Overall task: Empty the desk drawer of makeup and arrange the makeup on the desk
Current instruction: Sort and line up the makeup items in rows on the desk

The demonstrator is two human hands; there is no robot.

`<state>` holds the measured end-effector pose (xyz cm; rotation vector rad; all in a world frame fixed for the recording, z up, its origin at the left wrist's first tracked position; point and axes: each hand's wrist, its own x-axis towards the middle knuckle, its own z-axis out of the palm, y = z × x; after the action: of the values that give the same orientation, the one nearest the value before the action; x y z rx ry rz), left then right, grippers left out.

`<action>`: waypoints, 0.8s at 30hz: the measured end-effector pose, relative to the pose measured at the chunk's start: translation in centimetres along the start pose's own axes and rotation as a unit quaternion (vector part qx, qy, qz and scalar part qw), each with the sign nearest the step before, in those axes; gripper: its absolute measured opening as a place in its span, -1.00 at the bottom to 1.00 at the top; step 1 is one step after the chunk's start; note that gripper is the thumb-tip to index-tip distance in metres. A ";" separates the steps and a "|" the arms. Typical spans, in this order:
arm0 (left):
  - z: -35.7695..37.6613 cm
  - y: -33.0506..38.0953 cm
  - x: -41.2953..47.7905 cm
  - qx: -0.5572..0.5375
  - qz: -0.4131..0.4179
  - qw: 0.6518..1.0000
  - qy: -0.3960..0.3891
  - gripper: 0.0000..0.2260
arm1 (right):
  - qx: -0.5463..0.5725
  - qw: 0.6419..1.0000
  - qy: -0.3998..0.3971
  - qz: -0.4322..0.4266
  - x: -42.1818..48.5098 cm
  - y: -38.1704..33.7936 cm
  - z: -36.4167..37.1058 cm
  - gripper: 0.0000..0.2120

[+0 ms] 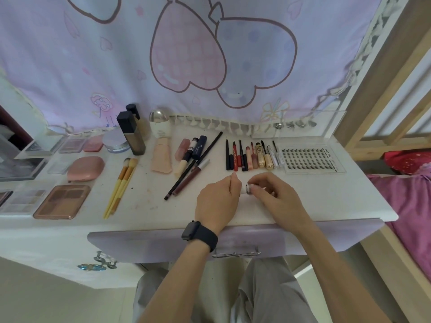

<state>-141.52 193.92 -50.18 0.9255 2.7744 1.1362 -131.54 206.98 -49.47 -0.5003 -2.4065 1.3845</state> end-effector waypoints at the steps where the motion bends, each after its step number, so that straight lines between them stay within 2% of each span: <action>1: 0.0 0.0 0.0 -0.001 -0.002 1.000 0.001 -0.57 | 0.018 1.000 -0.001 -0.005 0.0 0.0 -0.2 -0.83; 3: 0.0 -0.1 0.1 -0.002 -0.004 1.000 0.003 -0.58 | 0.041 0.999 0.001 -0.002 -0.1 -0.2 -0.4 -0.72; 8: -0.1 0.0 0.0 0.007 -0.002 1.000 -0.001 -0.59 | -0.028 1.000 0.006 0.003 -0.1 -0.2 0.3 -0.82; 10: -0.1 -0.1 0.1 0.027 0.001 1.000 -0.006 -0.62 | -0.020 0.999 0.020 -0.016 -0.1 0.0 0.3 -0.91; 12: -0.2 -0.1 0.2 0.036 0.005 0.999 -0.006 -0.65 | 0.011 0.999 0.035 -0.037 -0.3 0.0 0.0 -0.87; 15: -0.2 -0.1 0.2 -0.014 0.003 1.000 0.010 -0.60 | 0.055 0.995 0.060 -0.054 -0.5 0.1 -0.4 -0.77; 18: -0.2 -0.2 0.2 -0.071 -0.031 0.997 0.020 -0.55 | 0.088 0.991 0.084 -0.050 -0.4 0.3 -0.7 -0.76; 24: -0.8 0.1 0.0 -0.145 -0.058 0.987 0.025 -0.52 | 0.075 0.992 0.093 -0.042 -0.5 0.4 -0.6 -0.71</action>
<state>-141.70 193.46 -49.54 0.7058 2.5608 1.5069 -130.77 207.40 -49.58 -0.4606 -2.1320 1.4035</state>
